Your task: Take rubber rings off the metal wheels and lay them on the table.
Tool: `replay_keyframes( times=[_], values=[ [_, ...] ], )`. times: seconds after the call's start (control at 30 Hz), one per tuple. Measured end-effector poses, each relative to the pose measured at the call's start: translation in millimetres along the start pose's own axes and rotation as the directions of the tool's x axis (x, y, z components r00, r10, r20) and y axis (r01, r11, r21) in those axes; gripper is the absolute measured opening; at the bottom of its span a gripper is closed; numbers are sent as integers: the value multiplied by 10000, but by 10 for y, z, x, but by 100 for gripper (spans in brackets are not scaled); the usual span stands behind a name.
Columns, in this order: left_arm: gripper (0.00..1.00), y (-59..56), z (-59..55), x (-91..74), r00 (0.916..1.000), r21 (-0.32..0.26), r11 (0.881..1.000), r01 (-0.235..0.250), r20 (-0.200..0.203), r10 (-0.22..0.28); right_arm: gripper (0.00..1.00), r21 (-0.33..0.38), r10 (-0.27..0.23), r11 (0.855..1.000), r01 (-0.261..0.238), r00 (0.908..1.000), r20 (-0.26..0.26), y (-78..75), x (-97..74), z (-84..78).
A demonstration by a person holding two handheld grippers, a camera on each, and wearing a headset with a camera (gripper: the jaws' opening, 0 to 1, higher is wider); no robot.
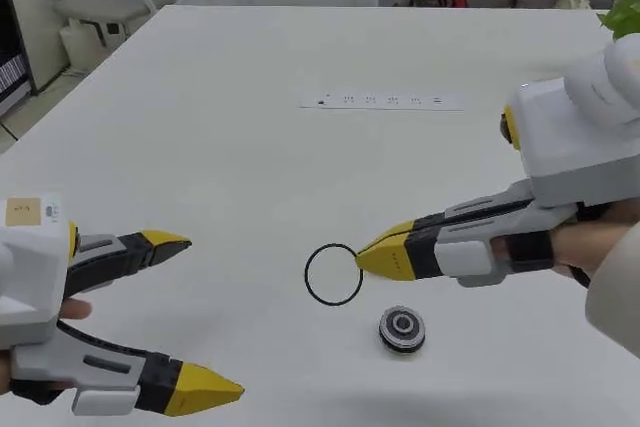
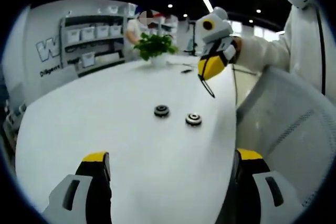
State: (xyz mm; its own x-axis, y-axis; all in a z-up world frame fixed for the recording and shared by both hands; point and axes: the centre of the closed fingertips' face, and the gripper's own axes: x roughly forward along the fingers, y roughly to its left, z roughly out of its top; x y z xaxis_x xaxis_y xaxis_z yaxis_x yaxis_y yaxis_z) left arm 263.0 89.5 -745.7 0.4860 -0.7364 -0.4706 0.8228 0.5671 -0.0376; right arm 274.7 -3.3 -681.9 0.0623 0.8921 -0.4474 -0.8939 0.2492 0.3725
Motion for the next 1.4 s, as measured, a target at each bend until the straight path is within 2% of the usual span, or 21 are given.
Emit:
replay_keyframes(
  times=[0.33, 0.5, 0.77, 1.17, 1.4],
  values=[
    [100, 16, -64, 15, 9999, -320, 9994, -148, -80, 146, 0, -48, 214, 9998, -214, 9997, -105, 3, 180, -10],
    [100, -18, -119, 32, 9994, -340, 9994, -44, -333, 33, 0, 248, 303, 9992, -304, 9995, 48, -47, 254, -11],
    [100, -46, -132, 63, 9993, -394, 9992, 95, -363, -110, 0, 663, 246, 9975, -227, 9993, -276, -125, 349, -213],
    [100, -165, -273, 141, 9926, -279, 9974, 657, -1005, -682, 0, 438, 285, 9988, -241, 9943, -1025, -104, 492, -464],
    [100, -162, -271, 137, 9928, -310, 9975, 638, -995, -666, 0, 415, 166, 9991, -118, 9928, -1185, -130, 543, -577]
  ],
)
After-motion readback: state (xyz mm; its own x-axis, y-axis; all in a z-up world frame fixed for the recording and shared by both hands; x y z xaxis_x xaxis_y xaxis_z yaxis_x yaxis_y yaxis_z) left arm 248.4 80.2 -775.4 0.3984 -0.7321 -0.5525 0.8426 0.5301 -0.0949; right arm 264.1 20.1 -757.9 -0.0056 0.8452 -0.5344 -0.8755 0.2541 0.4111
